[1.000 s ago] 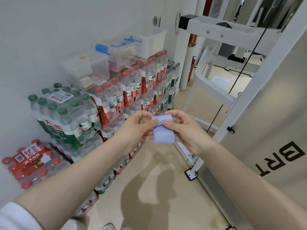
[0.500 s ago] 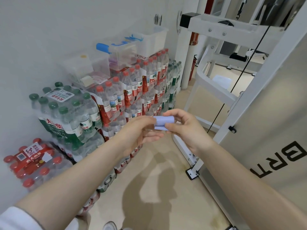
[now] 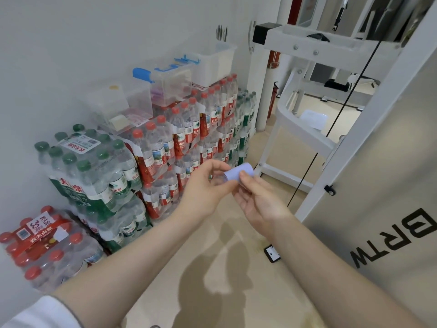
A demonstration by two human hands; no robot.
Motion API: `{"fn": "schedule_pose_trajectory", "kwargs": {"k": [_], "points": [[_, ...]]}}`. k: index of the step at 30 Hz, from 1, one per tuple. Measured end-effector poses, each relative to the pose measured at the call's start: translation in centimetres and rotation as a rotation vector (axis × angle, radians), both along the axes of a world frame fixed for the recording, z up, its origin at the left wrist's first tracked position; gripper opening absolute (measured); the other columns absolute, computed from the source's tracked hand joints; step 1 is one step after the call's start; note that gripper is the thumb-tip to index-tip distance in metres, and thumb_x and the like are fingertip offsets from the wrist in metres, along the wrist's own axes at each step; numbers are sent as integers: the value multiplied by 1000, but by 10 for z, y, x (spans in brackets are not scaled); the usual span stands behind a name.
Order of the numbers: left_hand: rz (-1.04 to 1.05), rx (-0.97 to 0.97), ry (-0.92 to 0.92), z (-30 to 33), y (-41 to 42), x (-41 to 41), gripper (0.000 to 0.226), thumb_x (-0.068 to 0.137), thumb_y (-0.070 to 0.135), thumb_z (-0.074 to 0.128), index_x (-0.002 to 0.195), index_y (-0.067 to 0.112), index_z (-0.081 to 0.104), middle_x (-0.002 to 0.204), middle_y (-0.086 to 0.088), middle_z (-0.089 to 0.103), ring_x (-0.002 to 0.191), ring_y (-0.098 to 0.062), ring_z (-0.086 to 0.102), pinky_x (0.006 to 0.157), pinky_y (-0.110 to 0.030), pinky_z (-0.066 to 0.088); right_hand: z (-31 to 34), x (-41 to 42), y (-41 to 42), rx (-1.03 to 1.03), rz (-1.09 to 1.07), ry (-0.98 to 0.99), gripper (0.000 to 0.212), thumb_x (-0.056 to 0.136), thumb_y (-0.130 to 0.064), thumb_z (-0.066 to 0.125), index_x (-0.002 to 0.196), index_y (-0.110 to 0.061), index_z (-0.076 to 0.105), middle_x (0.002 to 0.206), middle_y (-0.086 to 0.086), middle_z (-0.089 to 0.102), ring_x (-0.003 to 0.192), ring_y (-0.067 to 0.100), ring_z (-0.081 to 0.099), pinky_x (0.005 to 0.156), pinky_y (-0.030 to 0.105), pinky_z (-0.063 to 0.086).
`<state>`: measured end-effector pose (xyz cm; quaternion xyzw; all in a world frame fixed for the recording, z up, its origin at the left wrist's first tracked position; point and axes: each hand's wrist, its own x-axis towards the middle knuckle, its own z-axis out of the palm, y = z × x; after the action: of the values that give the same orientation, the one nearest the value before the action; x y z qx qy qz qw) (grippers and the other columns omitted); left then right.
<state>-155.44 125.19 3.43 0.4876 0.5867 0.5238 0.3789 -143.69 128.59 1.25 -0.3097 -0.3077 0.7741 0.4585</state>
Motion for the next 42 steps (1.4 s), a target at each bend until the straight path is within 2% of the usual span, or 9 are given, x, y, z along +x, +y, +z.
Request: {"fn": "schedule_pose_trajectory", "kwargs": {"k": [7, 14, 20, 23, 26, 29, 35, 39, 42], "points": [[12, 82, 302, -5, 30, -2, 21, 84, 22, 63, 102, 25, 52, 100, 17, 55, 98, -4, 53, 82, -11, 42, 7, 2, 35, 61, -115, -127, 20, 90, -3, 52, 101, -19, 57, 91, 1, 68, 80, 11, 67, 78, 27, 54], [86, 132, 269, 36, 127, -46, 8, 91, 18, 52, 95, 25, 57, 95, 8, 58, 76, 0, 52, 59, -7, 40, 36, -1, 136, 210, -78, -211, 26, 91, -8, 52, 116, -17, 55, 98, 1, 61, 75, 5, 67, 65, 20, 55], [183, 216, 226, 64, 251, -69, 11, 89, 17, 52, 96, 22, 60, 98, 5, 61, 80, -3, 54, 69, -16, 42, 61, -26, 260, 415, -79, -440, 28, 88, -7, 58, 111, -21, 61, 102, 2, 61, 79, 12, 62, 62, 20, 52], [162, 229, 305, 72, 322, -81, 12, 89, 15, 51, 96, 21, 59, 97, 6, 59, 66, -1, 49, 56, -10, 39, 72, -40, 333, 455, -73, -465, 32, 86, -7, 60, 116, -16, 57, 101, 3, 61, 74, 10, 64, 53, 16, 49], [168, 224, 368, 89, 396, -100, 15, 90, 13, 48, 100, 21, 56, 103, 3, 55, 68, -6, 50, 48, -4, 36, 84, -56, 410, 449, -65, -509, 35, 86, -12, 63, 119, -15, 52, 108, 3, 63, 85, 15, 64, 62, 23, 51], [155, 221, 523, 100, 462, -118, 19, 91, 13, 49, 108, 17, 55, 108, 3, 49, 88, -10, 49, 67, -15, 38, 97, -69, 476, 504, -28, -603, 24, 86, -14, 63, 109, -13, 56, 102, 4, 64, 85, 18, 62, 73, 31, 49], [92, 77, 918, 88, 559, -163, 34, 89, 26, 56, 122, 18, 51, 131, 0, 45, 118, -17, 44, 88, -18, 28, 106, -92, 581, 557, 14, -542, 23, 85, -4, 62, 94, -24, 55, 95, -3, 60, 79, 15, 62, 67, 22, 52], [73, -128, 1150, 72, 600, -184, 43, 88, 42, 53, 126, 22, 49, 131, 1, 47, 117, -19, 44, 90, -26, 35, 107, -125, 653, 688, 54, -622, 27, 79, -3, 67, 96, -21, 58, 95, -5, 63, 88, 18, 60, 77, 30, 49], [121, -202, 1187, 59, 626, -194, 46, 90, 51, 43, 123, 20, 53, 125, 1, 52, 105, -19, 53, 85, -28, 41, 110, -156, 709, 942, 107, -712, 26, 76, -7, 70, 97, -19, 60, 93, -9, 62, 89, 9, 55, 79, 13, 41]]}}
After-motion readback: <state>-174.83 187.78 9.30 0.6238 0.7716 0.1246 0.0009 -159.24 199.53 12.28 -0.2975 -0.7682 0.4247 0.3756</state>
